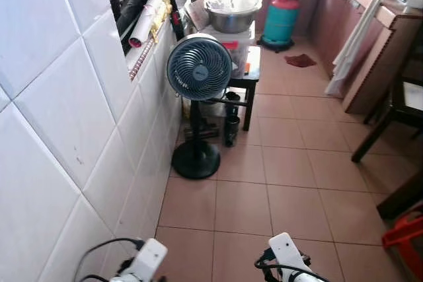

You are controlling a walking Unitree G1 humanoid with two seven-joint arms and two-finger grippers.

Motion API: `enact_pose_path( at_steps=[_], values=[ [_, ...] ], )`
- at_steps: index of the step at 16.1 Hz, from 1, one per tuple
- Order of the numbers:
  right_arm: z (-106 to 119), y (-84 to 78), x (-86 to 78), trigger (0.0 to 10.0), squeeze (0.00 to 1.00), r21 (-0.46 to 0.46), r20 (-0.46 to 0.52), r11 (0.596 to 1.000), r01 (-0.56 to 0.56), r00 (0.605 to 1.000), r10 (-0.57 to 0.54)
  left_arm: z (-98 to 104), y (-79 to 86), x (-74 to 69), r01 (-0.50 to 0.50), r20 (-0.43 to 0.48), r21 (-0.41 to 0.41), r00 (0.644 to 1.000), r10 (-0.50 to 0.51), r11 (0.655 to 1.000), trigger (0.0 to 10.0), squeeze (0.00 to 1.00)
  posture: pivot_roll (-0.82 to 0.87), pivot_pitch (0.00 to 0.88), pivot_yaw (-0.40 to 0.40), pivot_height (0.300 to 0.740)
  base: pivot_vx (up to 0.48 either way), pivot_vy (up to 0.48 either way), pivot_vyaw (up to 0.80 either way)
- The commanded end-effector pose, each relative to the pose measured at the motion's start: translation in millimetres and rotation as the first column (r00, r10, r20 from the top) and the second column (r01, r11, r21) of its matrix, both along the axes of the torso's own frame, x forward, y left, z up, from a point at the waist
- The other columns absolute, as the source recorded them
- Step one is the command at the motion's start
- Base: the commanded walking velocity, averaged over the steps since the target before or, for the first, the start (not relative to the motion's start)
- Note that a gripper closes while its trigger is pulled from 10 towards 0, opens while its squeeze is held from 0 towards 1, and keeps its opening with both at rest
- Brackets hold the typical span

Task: Setting the table

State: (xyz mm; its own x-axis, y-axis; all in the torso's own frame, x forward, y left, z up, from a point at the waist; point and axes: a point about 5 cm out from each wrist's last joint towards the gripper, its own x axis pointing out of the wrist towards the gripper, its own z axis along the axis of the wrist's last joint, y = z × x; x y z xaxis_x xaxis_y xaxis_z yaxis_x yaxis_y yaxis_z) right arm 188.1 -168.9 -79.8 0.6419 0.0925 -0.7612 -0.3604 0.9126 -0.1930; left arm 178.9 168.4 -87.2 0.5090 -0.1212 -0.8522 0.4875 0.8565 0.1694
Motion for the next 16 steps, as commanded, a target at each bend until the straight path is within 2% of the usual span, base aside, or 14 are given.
enact_pose_path(
  at_steps=[1,12,14,16],
  values=[
    [0.2,-1.5,0.6,10.0,0.0,-0.009,-0.001,1.0,0.005,1.0,-0.005,1.7,-0.3,4.0,0.003,0.007,0.006,1.0,-0.003,1.0,10.0,0.0,0.04,0.0,-0.014,0.74,0.0,0.0,0.0],
    [-2.1,-4.6,-3.1,10.0,0.0,-0.011,-0.031,1.0,0.026,0.999,-0.026,0.7,2.6,1.5,0.001,-0.003,0.016,1.0,-0.001,1.0,10.0,0.0,0.04,0.0,-0.015,0.74,0.0,0.0,0.0],
    [-3.5,-7.6,-5.3,10.0,0.0,0.009,-0.048,0.994,0.105,0.993,-0.104,1.3,3.8,2.8,-0.082,0.006,-0.021,0.997,0.082,0.996,10.0,0.0,0.04,0.0,-0.016,0.74,0.0,0.0,0.0],
    [-2.0,-10.2,-2.0,10.0,0.0,0.097,-0.055,0.964,0.248,0.968,-0.243,6.6,5.0,13.3,-0.275,0.032,-0.129,0.959,0.281,0.953,10.0,0.0,0.04,0.0,-0.016,0.74,0.0,0.0,0.0]
  ],
)
